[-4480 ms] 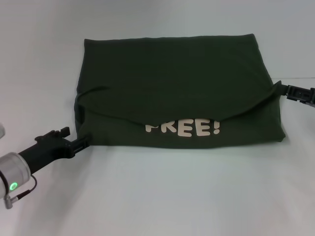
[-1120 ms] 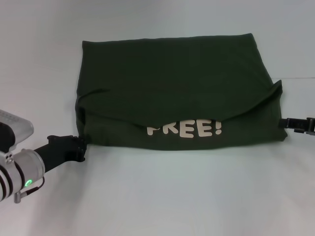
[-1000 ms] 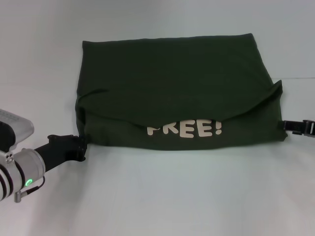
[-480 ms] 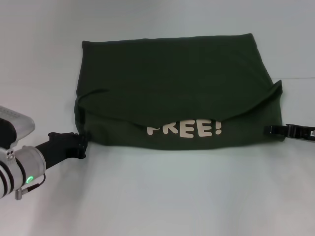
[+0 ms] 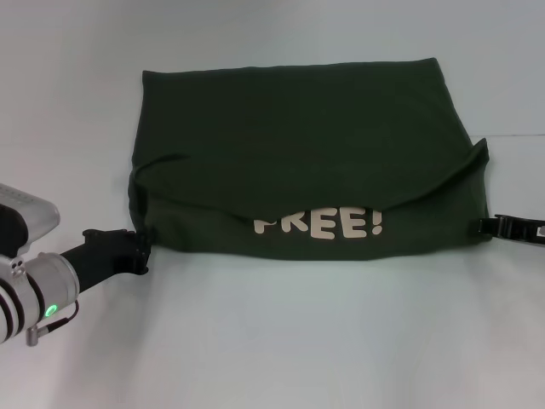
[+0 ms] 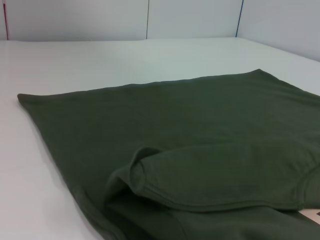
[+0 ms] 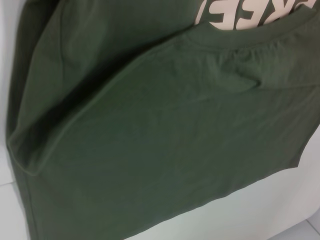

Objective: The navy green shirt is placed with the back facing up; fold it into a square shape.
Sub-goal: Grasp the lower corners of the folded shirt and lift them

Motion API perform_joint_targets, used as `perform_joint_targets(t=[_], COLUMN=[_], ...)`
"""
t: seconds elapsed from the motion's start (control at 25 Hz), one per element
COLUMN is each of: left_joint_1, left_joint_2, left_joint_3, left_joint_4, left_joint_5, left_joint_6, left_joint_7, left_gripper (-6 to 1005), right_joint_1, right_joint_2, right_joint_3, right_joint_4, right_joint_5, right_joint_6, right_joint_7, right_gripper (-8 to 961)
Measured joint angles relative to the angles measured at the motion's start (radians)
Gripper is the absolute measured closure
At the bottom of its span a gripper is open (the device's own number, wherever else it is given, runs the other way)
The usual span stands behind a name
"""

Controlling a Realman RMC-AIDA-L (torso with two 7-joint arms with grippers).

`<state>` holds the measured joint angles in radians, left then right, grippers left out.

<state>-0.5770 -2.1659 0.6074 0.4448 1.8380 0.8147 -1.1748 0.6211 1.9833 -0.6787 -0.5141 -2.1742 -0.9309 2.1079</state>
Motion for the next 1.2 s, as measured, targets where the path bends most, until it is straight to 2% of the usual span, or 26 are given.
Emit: perform_joint_targets(t=[0.2,0.32,0.44,0.64,0.92,1.2], left_joint_1=[0.001,0.007,0.027,0.078,0.139,0.2], left_joint_2=[0.0,0.0,0.0,0.001,0.001,0.0], left_joint_3=[0.0,0.0,0.001,0.011,0.009,-0.009], left_joint_4=[0.001,0.012,0.053,0.154,0.233,0.288], left_joint_5=[0.001,0.004,0.031,0.085,0.127,0.171], left_joint_6=[0.005,0.029,0.121,0.288,0.533,0.655], left_joint_7=[-0.023,-0.05,-0.131,-0.312,-0.472,-0.563], left_gripper=[991,990,990,988,988,989], right_joint_1=[-0.011,-0.017,-0.029,-0.068,-0.144,-0.234], right_joint_2=[0.0,-0.001,-0.008,-0.008,-0.006,0.009], right_joint_3=[0.018,0.027,0.049,0.071,0.085,0.139], right_joint_4=[-0.001,-0.003,-0.013,-0.084,-0.18,-0.244], right_joint_5=[0.01,0.023,0.029,0.03,0.03,0.03], right_joint_6=[-0.016,-0.045,-0.095,-0.179,-0.334,-0.522], right_joint_7=[-0.038,-0.066,-0.082,-0.089,-0.118,-0.183], right_gripper=[736,827,917,922,922,922])
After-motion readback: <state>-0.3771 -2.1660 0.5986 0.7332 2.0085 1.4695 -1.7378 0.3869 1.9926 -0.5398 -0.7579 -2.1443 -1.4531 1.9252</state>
